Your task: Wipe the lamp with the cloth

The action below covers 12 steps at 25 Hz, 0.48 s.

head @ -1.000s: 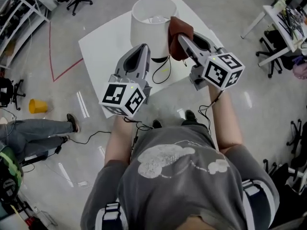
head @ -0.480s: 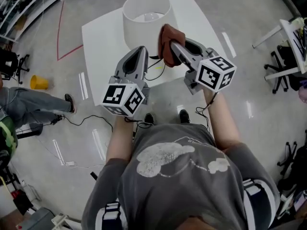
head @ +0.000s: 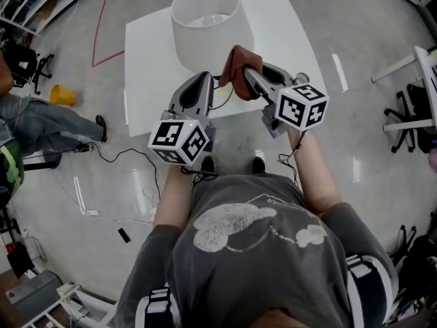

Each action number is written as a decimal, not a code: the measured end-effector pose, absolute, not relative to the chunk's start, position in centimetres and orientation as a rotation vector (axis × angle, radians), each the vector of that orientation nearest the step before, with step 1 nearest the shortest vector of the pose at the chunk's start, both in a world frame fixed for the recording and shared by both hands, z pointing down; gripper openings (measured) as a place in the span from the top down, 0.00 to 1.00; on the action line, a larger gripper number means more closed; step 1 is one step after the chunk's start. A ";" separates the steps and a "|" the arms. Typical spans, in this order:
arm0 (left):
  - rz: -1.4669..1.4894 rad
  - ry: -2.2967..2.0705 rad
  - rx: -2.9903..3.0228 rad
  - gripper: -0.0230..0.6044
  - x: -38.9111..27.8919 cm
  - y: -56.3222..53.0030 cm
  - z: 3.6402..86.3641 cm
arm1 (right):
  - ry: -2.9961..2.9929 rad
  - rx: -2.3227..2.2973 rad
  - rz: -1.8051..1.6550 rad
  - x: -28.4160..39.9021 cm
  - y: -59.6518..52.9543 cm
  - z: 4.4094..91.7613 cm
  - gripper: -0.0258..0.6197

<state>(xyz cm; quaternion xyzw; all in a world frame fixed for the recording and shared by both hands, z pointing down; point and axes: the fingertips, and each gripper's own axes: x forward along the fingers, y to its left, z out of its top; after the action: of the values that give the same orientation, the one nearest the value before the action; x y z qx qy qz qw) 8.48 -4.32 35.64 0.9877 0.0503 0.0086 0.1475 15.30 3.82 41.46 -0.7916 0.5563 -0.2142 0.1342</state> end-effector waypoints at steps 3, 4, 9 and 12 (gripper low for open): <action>0.045 0.100 2.840 0.95 8.7 -3.3 36.5 | 1.642 -2.282 -0.667 15.6 4.5 42.9 0.82; 0.051 0.086 2.840 0.95 8.6 -3.0 36.7 | 1.653 -2.279 -0.682 15.6 4.7 43.3 0.82; 0.046 0.013 2.832 0.95 7.9 -1.9 37.2 | 1.710 -2.263 -0.701 15.0 5.7 43.6 0.82; 0.011 -0.025 2.834 0.95 7.4 -1.4 36.1 | 1.747 -2.248 -0.668 15.1 6.5 42.1 0.82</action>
<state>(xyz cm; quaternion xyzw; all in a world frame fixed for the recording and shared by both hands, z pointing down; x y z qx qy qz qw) 7.39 -1.36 36.06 0.9881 -0.0088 0.0037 0.1532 15.09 6.47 42.14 -0.7641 0.5940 -0.2272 0.1082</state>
